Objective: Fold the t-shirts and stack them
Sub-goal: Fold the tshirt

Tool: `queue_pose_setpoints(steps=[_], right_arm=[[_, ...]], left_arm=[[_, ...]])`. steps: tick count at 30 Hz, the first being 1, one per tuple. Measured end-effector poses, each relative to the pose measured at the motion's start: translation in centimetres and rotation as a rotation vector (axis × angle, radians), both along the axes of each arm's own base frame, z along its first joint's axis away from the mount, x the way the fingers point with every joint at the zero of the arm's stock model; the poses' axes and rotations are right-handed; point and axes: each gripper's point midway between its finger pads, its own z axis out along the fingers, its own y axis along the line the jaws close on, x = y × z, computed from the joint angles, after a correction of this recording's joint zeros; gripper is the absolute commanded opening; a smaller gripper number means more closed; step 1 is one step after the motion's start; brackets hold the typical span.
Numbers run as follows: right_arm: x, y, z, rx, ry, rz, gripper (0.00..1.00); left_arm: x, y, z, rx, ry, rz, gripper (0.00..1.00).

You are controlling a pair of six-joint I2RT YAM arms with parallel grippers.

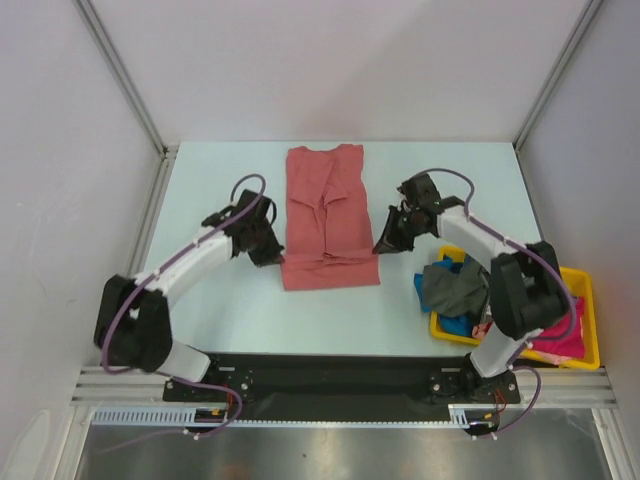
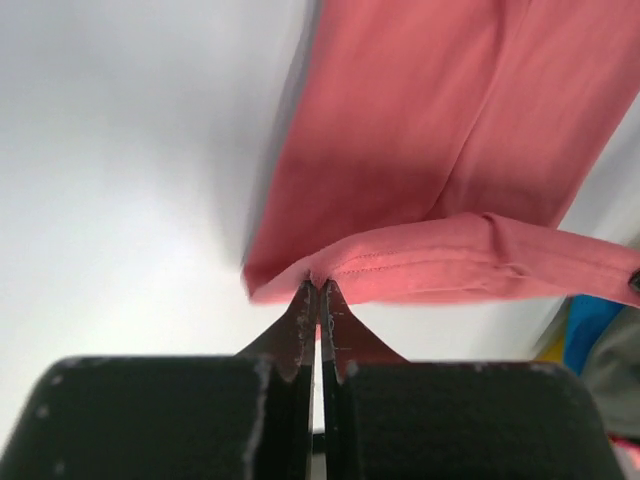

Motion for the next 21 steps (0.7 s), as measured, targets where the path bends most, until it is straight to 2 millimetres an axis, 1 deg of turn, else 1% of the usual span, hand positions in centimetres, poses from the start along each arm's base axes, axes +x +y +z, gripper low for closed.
queue_pose_setpoints(steps=[3,4,5,7,10,13,17,21], right_arm=[[4.1,0.6,-0.3,-0.01,-0.015,0.009,0.0],[5.2,0.7,-0.5,-0.015,-0.018,0.013,0.0],[5.9,0.8,-0.8,-0.022,-0.011,0.016,0.0],[7.7,1.1,-1.2,-0.028,-0.012,0.023,0.0],[10.1,1.3,-1.7,-0.032,-0.013,0.027,0.0],[11.6,1.5,-1.9,-0.027,-0.016,0.024,0.0],[12.9,1.1,-2.0,-0.02,-0.012,0.01,0.0],[13.8,0.7,-2.1,-0.01,-0.009,-0.002,0.0]], left_arm=[[4.7,-0.4,0.0,0.02,0.001,-0.026,0.0],[6.1,-0.6,-0.3,0.025,0.0,-0.038,0.0],[7.3,-0.7,-0.5,0.028,0.002,-0.048,0.0],[8.8,-0.7,-0.9,0.035,0.002,-0.061,0.0],[10.3,-0.1,-1.4,0.039,0.011,-0.06,0.0],[11.7,0.5,-1.3,0.031,0.008,-0.05,0.0],[13.9,1.0,-1.3,0.016,-0.003,-0.044,0.0],[15.0,1.1,-1.9,0.014,0.004,-0.047,0.0]])
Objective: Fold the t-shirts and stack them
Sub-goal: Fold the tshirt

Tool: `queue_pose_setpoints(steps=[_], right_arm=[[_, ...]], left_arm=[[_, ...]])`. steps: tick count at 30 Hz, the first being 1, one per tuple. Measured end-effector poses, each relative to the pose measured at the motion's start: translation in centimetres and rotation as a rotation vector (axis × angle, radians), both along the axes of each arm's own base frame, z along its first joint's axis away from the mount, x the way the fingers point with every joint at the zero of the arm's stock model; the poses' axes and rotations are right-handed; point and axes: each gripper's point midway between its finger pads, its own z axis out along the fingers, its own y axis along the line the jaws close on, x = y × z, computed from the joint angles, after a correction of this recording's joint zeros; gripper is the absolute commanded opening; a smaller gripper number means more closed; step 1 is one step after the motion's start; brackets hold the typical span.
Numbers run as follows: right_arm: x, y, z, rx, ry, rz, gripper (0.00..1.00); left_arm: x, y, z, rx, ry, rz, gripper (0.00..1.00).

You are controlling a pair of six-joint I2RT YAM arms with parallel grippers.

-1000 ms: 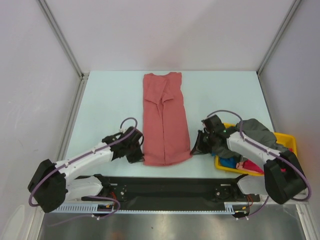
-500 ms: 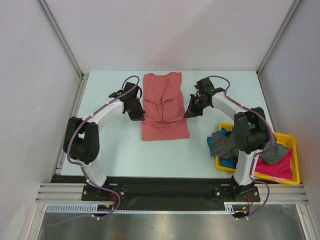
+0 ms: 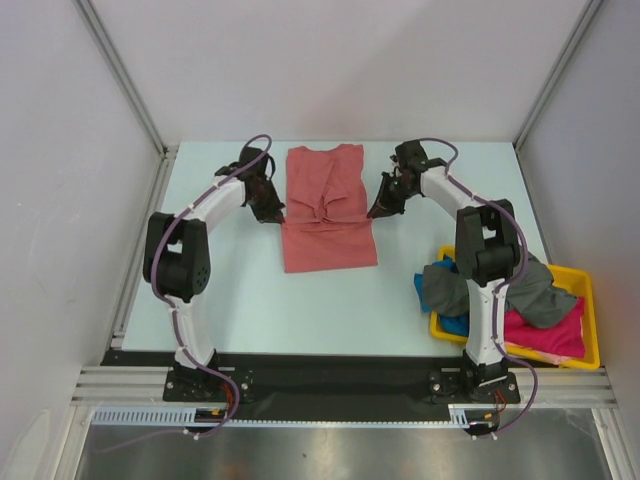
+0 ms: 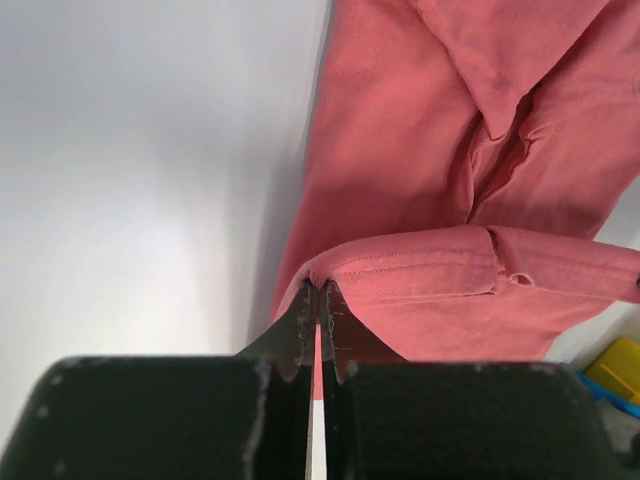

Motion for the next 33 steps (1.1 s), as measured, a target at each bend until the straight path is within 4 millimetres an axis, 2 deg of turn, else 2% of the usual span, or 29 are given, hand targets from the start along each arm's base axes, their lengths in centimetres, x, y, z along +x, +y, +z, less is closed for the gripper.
queue_pose_setpoints(steps=[9,16,23,26,27,28,29,30,32,33], right_arm=[[1.8,-0.4,-1.1,0.02,0.022,-0.012,0.0],[3.2,-0.2,-0.9,0.036,0.007,-0.014,0.0],[4.3,0.0,-0.5,0.048,-0.008,-0.015,0.0],[4.7,-0.1,-0.7,0.05,-0.007,-0.02,0.01],[4.8,-0.2,-0.9,0.05,-0.004,-0.022,0.07],[4.9,-0.3,-1.1,0.05,0.0,-0.025,0.09],[5.0,-0.4,-1.4,0.049,0.006,-0.029,0.23],[5.1,-0.6,-1.6,0.049,0.01,-0.036,0.3],[5.6,-0.9,-2.0,0.046,0.018,-0.05,0.45],[6.0,-1.1,-2.0,0.046,0.016,-0.059,0.48]], left_arm=[[1.7,-0.1,-0.4,-0.018,0.009,-0.008,0.0],[3.1,-0.3,-0.2,-0.038,-0.003,-0.008,0.0],[3.6,-0.1,-1.4,-0.035,0.023,-0.003,0.0],[4.0,0.0,-1.8,-0.033,0.027,-0.004,0.06],[4.2,0.1,-1.8,-0.032,0.026,-0.005,0.18],[4.4,0.1,-1.8,-0.028,0.024,-0.011,0.23],[4.8,0.1,-1.7,-0.023,0.019,-0.017,0.26],[5.4,0.2,-1.5,-0.013,0.009,-0.022,0.33],[6.6,0.6,-0.9,0.021,-0.018,-0.029,0.44],[7.3,0.9,-0.4,0.043,-0.04,-0.027,0.47]])
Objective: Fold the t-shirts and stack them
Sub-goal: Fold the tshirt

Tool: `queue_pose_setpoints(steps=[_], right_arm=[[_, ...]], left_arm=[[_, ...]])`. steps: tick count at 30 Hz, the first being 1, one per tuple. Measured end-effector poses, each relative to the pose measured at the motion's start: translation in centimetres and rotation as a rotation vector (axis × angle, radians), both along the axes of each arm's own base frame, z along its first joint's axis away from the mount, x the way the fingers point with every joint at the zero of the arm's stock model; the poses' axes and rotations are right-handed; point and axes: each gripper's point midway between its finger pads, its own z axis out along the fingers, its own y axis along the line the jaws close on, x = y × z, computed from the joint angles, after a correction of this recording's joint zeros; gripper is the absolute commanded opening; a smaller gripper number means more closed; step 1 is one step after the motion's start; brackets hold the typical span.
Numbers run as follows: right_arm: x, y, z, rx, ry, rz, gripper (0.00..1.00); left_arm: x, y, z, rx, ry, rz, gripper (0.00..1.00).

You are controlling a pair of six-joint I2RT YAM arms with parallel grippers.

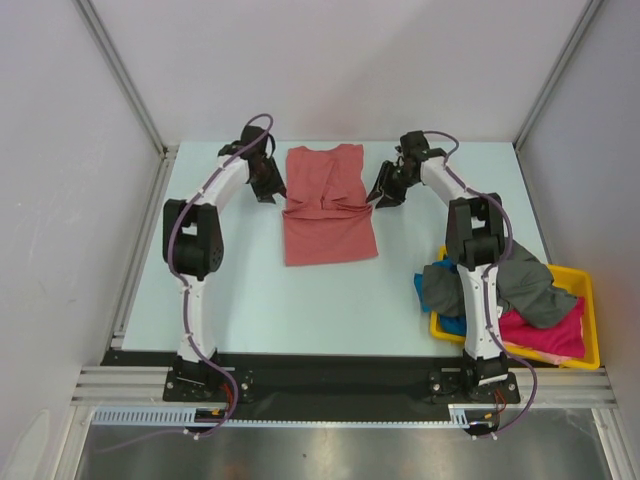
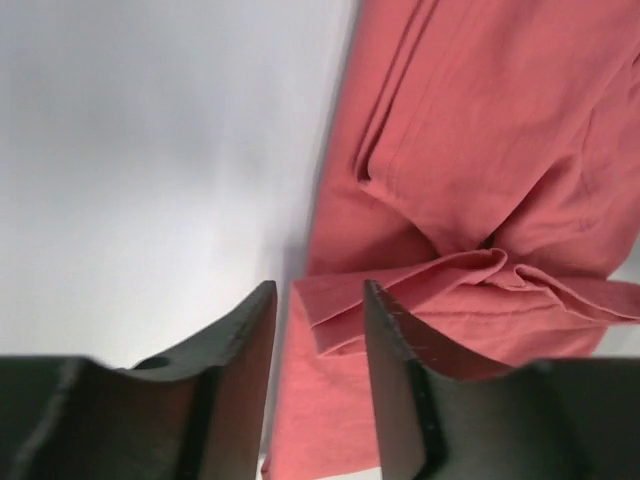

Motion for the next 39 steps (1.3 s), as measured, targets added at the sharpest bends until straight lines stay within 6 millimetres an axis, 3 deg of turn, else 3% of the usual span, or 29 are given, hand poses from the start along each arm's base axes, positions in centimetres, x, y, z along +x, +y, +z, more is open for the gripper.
queue_pose_setpoints(steps=[3,4,6,9,13,15,17,20,24,27,31,39], right_arm=[[1.0,-0.7,0.4,-0.03,-0.015,-0.024,0.64],[1.3,-1.0,0.7,-0.052,-0.031,-0.032,0.65],[1.2,-1.3,1.5,-0.103,-0.061,-0.034,0.64],[-1.0,0.3,2.6,-0.177,-0.088,0.001,0.59],[-7.3,5.1,3.0,-0.255,-0.133,0.122,0.41],[-10.2,7.2,2.6,-0.269,-0.139,0.187,0.29],[-11.5,8.5,1.8,-0.272,-0.138,0.224,0.29],[-10.3,7.8,0.6,-0.296,-0.144,0.211,0.38],[-7.4,6.7,-1.0,-0.338,-0.164,0.182,0.43],[-5.5,6.5,-2.1,-0.363,-0.179,0.17,0.43],[-4.4,6.5,-2.1,-0.376,-0.198,0.166,0.44],[0.6,6.8,-1.3,-0.364,-0.282,0.124,0.49]], left_arm=[[0.8,1.5,1.7,0.079,-0.056,0.022,0.53],[0.5,2.1,2.0,0.1,-0.074,0.027,0.54],[-1.6,3.2,2.6,0.132,-0.076,0.034,0.5],[-6.5,4.2,3.8,0.132,-0.074,0.017,0.4],[-10.7,2.1,5.8,0.025,-0.143,-0.056,0.28],[-11.8,-0.4,5.8,-0.025,-0.166,-0.12,0.21],[-12.2,-3.4,4.8,-0.082,-0.164,-0.182,0.13],[-12.0,-7.0,2.1,-0.15,-0.128,-0.251,0.1],[-10.4,-8.4,-2.1,-0.157,-0.044,-0.259,0.11],[-8.9,-8.8,-3.9,-0.153,-0.02,-0.257,0.11],[-7.1,-9.4,-3.7,-0.154,-0.041,-0.262,0.12],[-1.5,-9.8,-2.6,-0.156,-0.12,-0.242,0.14]])
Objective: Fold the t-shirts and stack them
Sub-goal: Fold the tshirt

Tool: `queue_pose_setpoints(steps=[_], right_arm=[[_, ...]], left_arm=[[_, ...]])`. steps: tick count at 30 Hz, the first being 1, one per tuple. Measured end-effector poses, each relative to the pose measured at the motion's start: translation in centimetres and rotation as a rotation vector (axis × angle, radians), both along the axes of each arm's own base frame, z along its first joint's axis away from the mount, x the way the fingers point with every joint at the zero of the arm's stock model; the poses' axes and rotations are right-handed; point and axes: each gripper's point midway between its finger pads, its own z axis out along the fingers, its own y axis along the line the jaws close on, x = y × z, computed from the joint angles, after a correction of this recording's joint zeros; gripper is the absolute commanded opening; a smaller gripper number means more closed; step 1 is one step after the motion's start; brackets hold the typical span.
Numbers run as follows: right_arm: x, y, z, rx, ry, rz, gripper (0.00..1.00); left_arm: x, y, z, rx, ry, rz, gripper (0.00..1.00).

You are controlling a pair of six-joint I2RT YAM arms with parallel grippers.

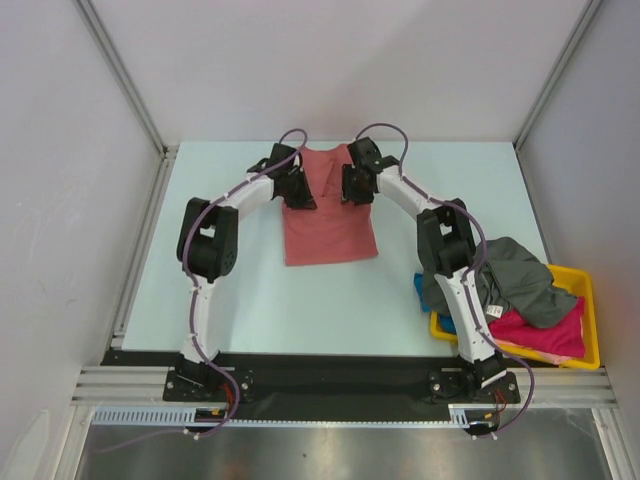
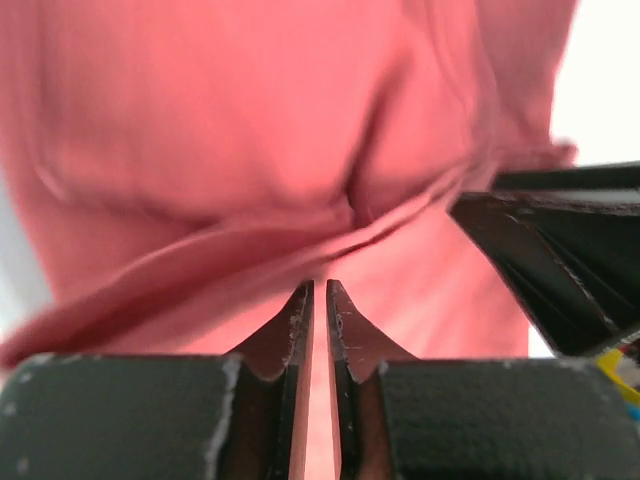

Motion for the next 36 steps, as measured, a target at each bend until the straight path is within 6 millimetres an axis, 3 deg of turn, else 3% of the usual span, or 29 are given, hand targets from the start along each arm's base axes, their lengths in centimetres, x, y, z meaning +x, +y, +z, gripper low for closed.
queue_pose_setpoints(steps=[4,7,12,15,19,20,21,28,31,34,36], right_arm=[[3.3,-0.4,-0.1,0.009,-0.039,-0.02,0.51],[5.6,-1.2,0.7,0.016,-0.073,-0.046,0.53],[6.1,-4.2,2.7,0.023,-0.075,-0.094,0.53],[3.7,-5.7,3.3,0.06,-0.01,-0.084,0.45],[0.3,-5.6,4.0,0.163,0.065,-0.033,0.16],[-0.1,-5.4,3.9,0.179,0.077,-0.025,0.05],[-0.5,-5.0,3.8,0.194,0.087,-0.014,0.03],[-1.5,-4.2,2.1,0.21,0.131,-0.003,0.0],[-1.1,-4.5,0.9,0.189,0.137,-0.013,0.0],[-0.8,-5.7,-1.1,0.119,0.149,-0.036,0.0],[-0.7,-6.3,-1.3,0.086,0.151,-0.047,0.02]], left_arm=[[3.4,1.8,-0.5,0.031,-0.023,0.038,0.15],[5.9,3.6,0.2,0.067,-0.048,0.066,0.16],[6.7,6.2,3.1,0.111,-0.101,0.086,0.19],[3.9,6.7,4.2,0.104,-0.087,0.064,0.19],[0.3,6.2,4.8,0.061,-0.056,0.025,0.17],[-0.4,6.2,4.5,0.056,-0.046,0.021,0.16],[-1.2,6.2,4.1,0.049,-0.028,0.019,0.16],[-6.3,6.7,-0.2,0.055,0.106,0.014,0.16],[-9.3,6.8,0.5,0.049,0.121,0.004,0.17],[-11.7,7.1,2.5,0.034,0.09,0.001,0.19],[-12.7,7.2,3.9,0.023,0.062,-0.002,0.2]])
